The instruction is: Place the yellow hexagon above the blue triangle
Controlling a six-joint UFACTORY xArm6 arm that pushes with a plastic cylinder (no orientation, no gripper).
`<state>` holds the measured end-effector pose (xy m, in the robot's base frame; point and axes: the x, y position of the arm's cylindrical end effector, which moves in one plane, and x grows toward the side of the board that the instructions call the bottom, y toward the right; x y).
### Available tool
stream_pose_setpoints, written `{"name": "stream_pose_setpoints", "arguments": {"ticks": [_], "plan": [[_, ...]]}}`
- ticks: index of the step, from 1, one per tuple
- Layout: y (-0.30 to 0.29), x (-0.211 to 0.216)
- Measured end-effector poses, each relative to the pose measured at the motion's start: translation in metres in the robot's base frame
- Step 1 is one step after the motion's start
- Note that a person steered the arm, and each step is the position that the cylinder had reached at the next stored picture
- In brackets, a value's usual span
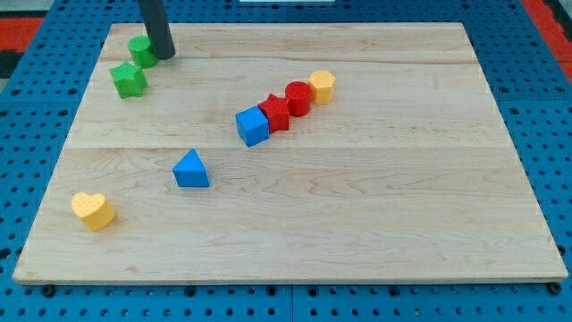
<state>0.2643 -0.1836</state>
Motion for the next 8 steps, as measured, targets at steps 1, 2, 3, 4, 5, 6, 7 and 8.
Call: {"name": "stream_pose_setpoints", "arguments": {"ticks": [1,2,3,4,5,6,7,8], "plan": [[0.076,-0.001],[0.146,-0.003],[0.206,-0.003],[0.242,0.009],[0.249,0.041],[0.249,0.079],[0.228,0.123],[0.195,0.152]]}}
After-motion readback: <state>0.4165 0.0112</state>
